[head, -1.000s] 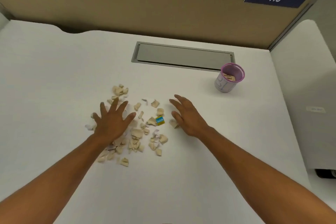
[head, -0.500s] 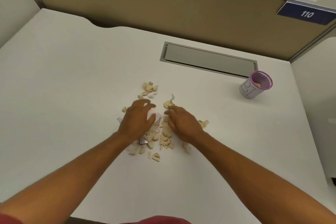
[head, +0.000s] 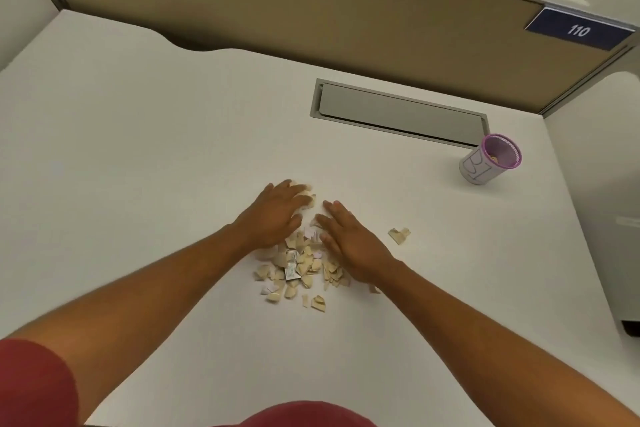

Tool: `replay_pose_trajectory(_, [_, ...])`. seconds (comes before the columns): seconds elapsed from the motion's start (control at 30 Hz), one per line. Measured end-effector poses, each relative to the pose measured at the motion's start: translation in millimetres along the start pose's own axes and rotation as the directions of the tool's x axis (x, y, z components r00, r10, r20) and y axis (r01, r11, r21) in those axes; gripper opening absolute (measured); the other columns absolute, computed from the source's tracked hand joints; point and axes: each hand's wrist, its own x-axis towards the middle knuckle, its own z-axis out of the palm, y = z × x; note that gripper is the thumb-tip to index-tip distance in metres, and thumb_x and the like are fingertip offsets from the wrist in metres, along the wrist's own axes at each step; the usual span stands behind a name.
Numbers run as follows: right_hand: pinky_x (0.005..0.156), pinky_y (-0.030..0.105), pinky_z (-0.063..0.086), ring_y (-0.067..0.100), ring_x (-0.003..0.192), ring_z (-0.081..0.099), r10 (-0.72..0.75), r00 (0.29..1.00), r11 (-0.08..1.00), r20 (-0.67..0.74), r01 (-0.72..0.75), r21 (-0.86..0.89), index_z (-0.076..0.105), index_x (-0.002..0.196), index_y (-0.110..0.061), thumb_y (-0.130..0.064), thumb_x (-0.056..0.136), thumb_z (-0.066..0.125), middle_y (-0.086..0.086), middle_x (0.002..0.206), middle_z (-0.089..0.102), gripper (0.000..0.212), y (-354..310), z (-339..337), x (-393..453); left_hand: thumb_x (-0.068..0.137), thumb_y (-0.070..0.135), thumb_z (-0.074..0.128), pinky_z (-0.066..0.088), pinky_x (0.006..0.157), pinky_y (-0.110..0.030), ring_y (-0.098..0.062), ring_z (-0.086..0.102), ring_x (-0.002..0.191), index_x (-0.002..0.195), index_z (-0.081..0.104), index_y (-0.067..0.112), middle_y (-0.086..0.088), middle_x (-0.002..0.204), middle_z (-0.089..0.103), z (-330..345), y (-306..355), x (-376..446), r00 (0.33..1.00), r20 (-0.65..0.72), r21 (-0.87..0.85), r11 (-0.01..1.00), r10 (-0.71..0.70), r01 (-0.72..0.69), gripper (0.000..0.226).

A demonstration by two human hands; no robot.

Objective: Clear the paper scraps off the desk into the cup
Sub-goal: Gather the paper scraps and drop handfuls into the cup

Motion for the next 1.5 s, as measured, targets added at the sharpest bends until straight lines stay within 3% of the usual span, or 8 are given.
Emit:
replay_pose_trajectory(0.17, [0.119, 0.042, 0.038, 0.014, 0.154, 0.021, 0.016, 0.999, 1.000, -0.032, -0.016, 0.024, 0.030, 0.157, -0.032, -0.055, 0.100, 0.053, -0.006, 0.168, 0.021, 0.065, -3, -16, -31, 0.093, 0.060, 0.055, 0.027, 0.125, -0.051, -0.030, 0.017, 0.160, 0.157, 0.036, 0.038, 0.006, 0.170, 0.029, -4, 9, -54, 0.993, -0.078, -0.093, 0.993, -0.084, 0.077, 0.070])
replay_pose_trajectory(0.33, [0.114, 0.043, 0.038, 0.023, 0.152, 0.016, 0.009, 0.995, 0.993, 0.095, 0.003, -0.119, 0.010, 0.158, -0.048, -0.064, 0.067, 0.084, -0.004, 0.170, 0.007, 0.119, -15, -18, -26, 0.055, 0.099, 0.052, 0.037, 0.114, -0.055, -0.040, 0.010, 0.156, 0.157, -0.003, 0.058, 0.013, 0.174, -0.006, -12, 4, -93, 0.929, 0.199, 0.123, 0.948, -0.312, 0.292, 0.123])
replay_pose_trajectory(0.47, [0.094, 0.045, 0.054, 0.030, 0.140, 0.031, 0.010, 0.993, 0.953, 0.119, 0.026, -0.303, 0.023, 0.157, -0.048, -0.037, 0.082, 0.080, 0.001, 0.167, 0.016, 0.095, -34, -7, -12, 0.075, 0.075, 0.063, 0.048, 0.094, -0.040, -0.032, 0.038, 0.134, 0.156, 0.026, 0.052, 0.006, 0.167, 0.024, 2, 20, -91, 0.953, 0.084, 0.201, 0.942, -0.290, 0.269, 0.092])
replay_pose_trajectory(0.63, [0.071, 0.042, 0.058, 0.028, 0.122, 0.045, -0.034, 0.999, 0.938, 0.024, 0.041, -0.344, 0.056, 0.136, -0.033, -0.005, 0.090, 0.062, 0.002, 0.144, 0.042, 0.054, -44, 4, -13, 0.092, 0.025, 0.070, 0.050, 0.089, -0.034, -0.028, 0.046, 0.123, 0.129, 0.072, 0.027, 0.001, 0.139, 0.055, 12, 24, -86, 0.953, -0.049, -0.125, 0.948, -0.300, 0.292, 0.037])
replay_pose_trajectory(0.93, [0.091, 0.031, 0.051, 0.019, 0.105, 0.063, 0.195, 0.963, 0.975, -0.184, -0.170, 0.144, 0.080, 0.106, -0.013, -0.015, 0.088, 0.075, 0.005, 0.111, 0.073, 0.018, -39, 7, -6, 0.084, 0.000, 0.069, 0.055, 0.080, -0.028, -0.023, 0.075, 0.094, 0.103, 0.084, 0.011, -0.006, 0.097, 0.081, 2, 27, -73, 0.864, -0.147, -0.462, 0.806, -0.482, 0.371, 0.027])
replay_pose_trajectory(1.07, [0.066, 0.000, 0.045, -0.009, 0.078, 0.069, 0.436, 0.883, 0.733, -0.174, -0.237, 0.637, 0.085, 0.089, -0.019, -0.011, 0.076, 0.086, -0.018, 0.081, 0.076, 0.015, -28, -8, -12, 0.082, 0.004, 0.078, 0.061, 0.073, -0.026, -0.020, 0.077, 0.079, 0.105, 0.083, 0.009, -0.010, 0.094, 0.082, -7, 35, -58, 0.802, -0.048, -0.654, 0.626, -0.595, 0.425, 0.024])
replay_pose_trajectory(1.27, [0.075, 0.026, 0.062, 0.018, 0.089, 0.078, 0.480, 0.866, 0.149, 0.141, -0.239, 0.959, 0.083, 0.093, -0.009, -0.004, 0.079, 0.084, 0.008, 0.098, 0.081, 0.016, 12, -49, -37, 0.081, 0.007, 0.086, 0.066, 0.080, -0.032, -0.020, 0.081, 0.078, 0.107, 0.081, 0.005, -0.006, 0.098, 0.082, -26, 83, -17, 0.821, 0.039, -0.883, 0.364, -0.570, 0.295, 0.027])
replay_pose_trajectory(1.5, [0.086, 0.031, 0.062, 0.017, 0.087, 0.076, 0.473, 0.867, -0.057, 0.156, -0.146, 0.988, 0.081, 0.096, -0.007, -0.003, 0.084, 0.079, 0.009, 0.100, 0.080, 0.013, 58, -91, -61, 0.082, -0.002, 0.083, 0.066, 0.079, -0.027, -0.023, 0.079, 0.082, 0.105, 0.079, -0.001, -0.016, 0.103, 0.080, -44, 144, 38, 0.868, 0.097, -0.951, 0.211, -0.487, 0.225, 0.023])
